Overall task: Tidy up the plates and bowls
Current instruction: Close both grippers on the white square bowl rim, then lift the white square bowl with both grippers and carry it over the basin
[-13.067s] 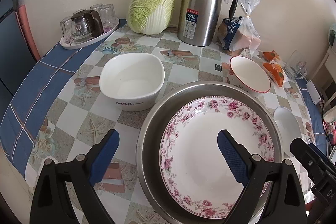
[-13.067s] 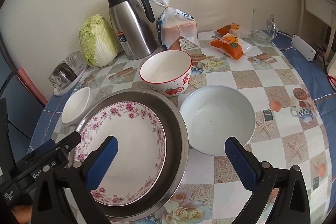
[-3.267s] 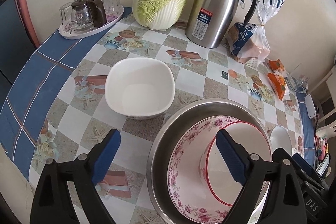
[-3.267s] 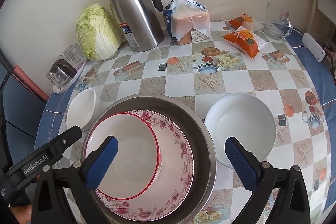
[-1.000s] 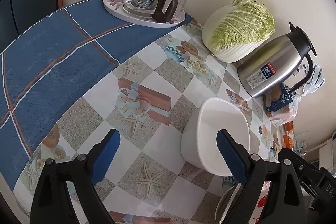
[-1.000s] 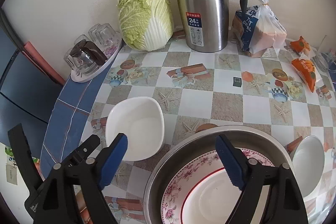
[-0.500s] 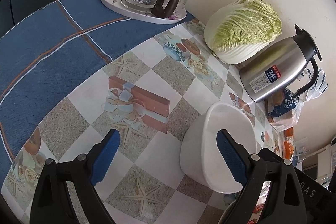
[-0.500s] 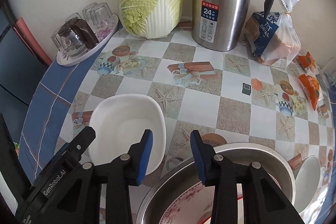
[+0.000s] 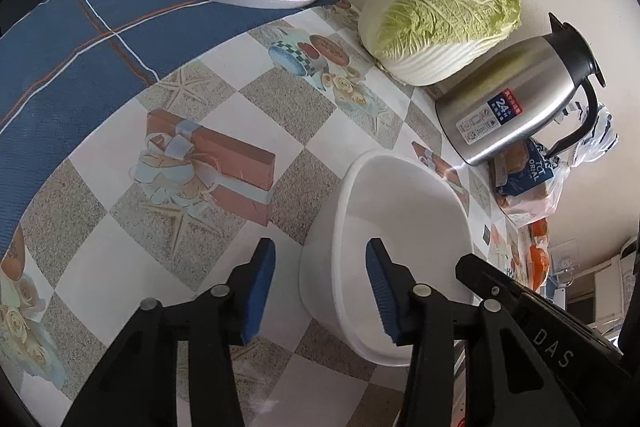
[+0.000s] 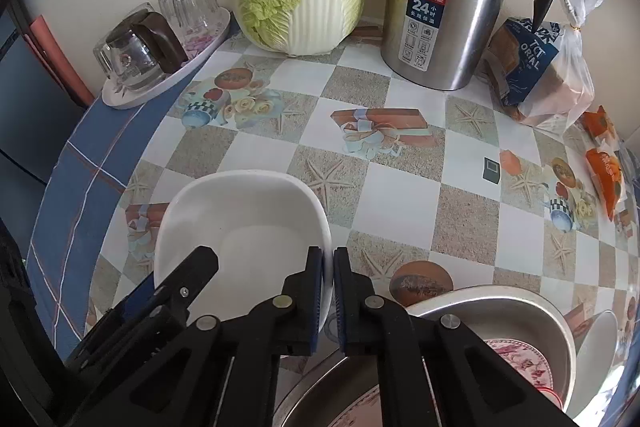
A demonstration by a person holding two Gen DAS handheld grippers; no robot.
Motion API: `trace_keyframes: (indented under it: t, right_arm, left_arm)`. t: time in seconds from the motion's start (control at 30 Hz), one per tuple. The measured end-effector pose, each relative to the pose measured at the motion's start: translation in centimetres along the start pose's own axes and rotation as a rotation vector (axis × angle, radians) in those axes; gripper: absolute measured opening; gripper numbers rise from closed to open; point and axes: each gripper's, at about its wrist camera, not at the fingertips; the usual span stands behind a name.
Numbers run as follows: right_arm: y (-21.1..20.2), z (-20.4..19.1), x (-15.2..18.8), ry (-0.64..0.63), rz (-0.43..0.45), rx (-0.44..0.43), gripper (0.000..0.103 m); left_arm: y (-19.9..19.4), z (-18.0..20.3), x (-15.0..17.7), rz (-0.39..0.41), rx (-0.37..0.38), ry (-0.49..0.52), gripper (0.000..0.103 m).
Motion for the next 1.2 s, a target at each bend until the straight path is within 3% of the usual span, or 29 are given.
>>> trace_keyframes:
  t: [0.17, 0.9, 1.2]
  right_arm:
    - [0.2, -0.1, -0.2, -0.014, 0.010, 0.001, 0.007]
    - [2.1, -0.7, -1.1, -0.021, -0.029, 0.006, 0.012]
    - [1.5, -1.8, -1.0, -0.041, -0.010, -0.010, 0.011]
  left_arm:
    - [1.2, -0.5, 0.5, -0.046, 0.018, -0.028, 0.033]
    - [0.9, -1.5, 0.8, -0.025, 0.045, -0.077, 0.032]
    - [0.2, -2.5, 0.3, -0.037, 0.041, -0.077, 0.027]
Point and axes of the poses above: each gripper's, at about its wrist camera, not at the fingertips, and y roughly the way its jaws point, z to its right, x to its underside, and after that the axes turned 11 degrees about -y, right-handed
